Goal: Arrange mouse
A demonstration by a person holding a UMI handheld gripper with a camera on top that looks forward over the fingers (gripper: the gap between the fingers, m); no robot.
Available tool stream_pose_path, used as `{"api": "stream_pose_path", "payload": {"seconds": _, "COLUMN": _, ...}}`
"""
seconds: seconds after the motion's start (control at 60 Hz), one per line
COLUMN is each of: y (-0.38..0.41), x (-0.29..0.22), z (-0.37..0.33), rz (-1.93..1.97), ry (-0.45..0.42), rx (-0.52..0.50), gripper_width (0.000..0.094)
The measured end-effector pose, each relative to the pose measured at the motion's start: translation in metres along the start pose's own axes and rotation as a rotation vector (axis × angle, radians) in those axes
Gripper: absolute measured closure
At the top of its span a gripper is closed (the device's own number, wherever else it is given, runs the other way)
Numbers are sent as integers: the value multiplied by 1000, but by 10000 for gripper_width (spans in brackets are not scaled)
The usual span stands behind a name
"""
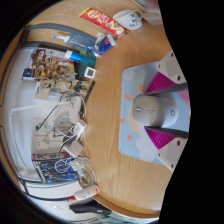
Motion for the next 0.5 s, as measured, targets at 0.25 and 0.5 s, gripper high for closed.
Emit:
{"api": "stream_pose_path", "payload": {"seconds": 0.25, "y": -9, "x": -22, "z": -47, "rz": -66, "ry": 26, "rx": 14, "gripper_width": 193}}
{"api": "stream_pose_path", "payload": {"seconds": 0.5, "y": -23, "x": -116, "z": -152, "rz": -3, "ry": -118, "rx": 39, "gripper_width": 191}}
Point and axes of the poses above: the point between the fingertips, and its own axes, seen from behind it with the camera up: y to the left, x down, z forward, the way the camera looks, the point moved 1 cm from there along -z, backward, against the way the camera looks, and after that the axes turned 12 degrees about x, right-handed, at the moved point
